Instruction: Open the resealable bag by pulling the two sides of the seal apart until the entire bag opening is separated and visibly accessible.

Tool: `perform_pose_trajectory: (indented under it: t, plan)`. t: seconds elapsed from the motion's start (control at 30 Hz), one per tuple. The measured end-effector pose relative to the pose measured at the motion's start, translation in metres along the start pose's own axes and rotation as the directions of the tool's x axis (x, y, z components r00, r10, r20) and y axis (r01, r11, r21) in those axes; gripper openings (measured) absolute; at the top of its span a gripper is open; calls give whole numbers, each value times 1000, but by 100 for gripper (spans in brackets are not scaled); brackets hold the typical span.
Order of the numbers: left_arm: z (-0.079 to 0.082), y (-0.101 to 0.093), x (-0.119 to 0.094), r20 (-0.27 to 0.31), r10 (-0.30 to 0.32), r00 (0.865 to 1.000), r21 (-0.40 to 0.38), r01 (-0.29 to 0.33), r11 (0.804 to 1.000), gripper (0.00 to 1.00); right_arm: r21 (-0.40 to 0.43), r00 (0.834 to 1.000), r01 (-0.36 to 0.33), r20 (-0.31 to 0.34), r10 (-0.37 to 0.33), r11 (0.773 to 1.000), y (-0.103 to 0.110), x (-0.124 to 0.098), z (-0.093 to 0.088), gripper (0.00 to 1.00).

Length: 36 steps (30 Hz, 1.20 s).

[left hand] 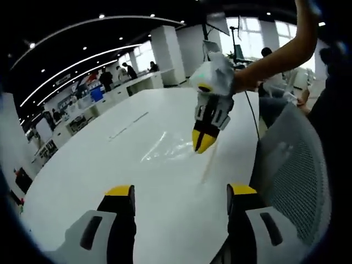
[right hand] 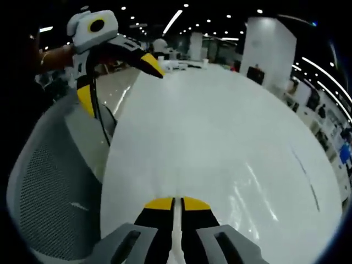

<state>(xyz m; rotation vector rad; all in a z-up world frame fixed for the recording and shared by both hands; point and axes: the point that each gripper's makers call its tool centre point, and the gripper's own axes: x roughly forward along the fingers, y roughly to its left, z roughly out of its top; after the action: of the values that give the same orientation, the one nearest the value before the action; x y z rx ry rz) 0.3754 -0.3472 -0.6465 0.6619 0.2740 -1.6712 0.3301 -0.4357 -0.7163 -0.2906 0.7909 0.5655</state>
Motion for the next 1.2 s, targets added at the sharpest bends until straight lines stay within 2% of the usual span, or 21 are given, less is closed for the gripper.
perform_pose_trajectory:
  t: [0.17,0.33,0.6,0.7,0.8,1.03,1.13,1.2]
  plan:
    - [5,-8,2,6,-28,1000,41,27,999,61,25,1000,-14,28,14,1000,13,-8,12,0]
    - [16,-16,1,56,-52,997,70,48,996,57,24,999,-25,39,24,999,26,-13,19,0]
    - [14,-25,8,17,-89,996,136,86,987,55,-16,998,-56,27,57,998,49,-13,25,0]
    - [15,-28,9,15,-106,994,128,103,986,50,-14,998,-61,18,61,998,53,-11,26,0]
    - [14,-37,11,4,-162,987,154,160,975,46,-20,997,-73,13,73,997,61,-9,26,0]
    - [3,-50,19,-49,-206,977,228,212,950,38,-29,996,-91,9,91,995,76,-4,31,0]
    - [-2,-56,23,-72,-231,970,249,242,938,26,-34,995,-99,7,100,994,80,-3,32,0]
    - [-3,-61,26,-79,-255,964,263,267,927,24,-38,994,-109,2,109,993,85,-2,33,0]
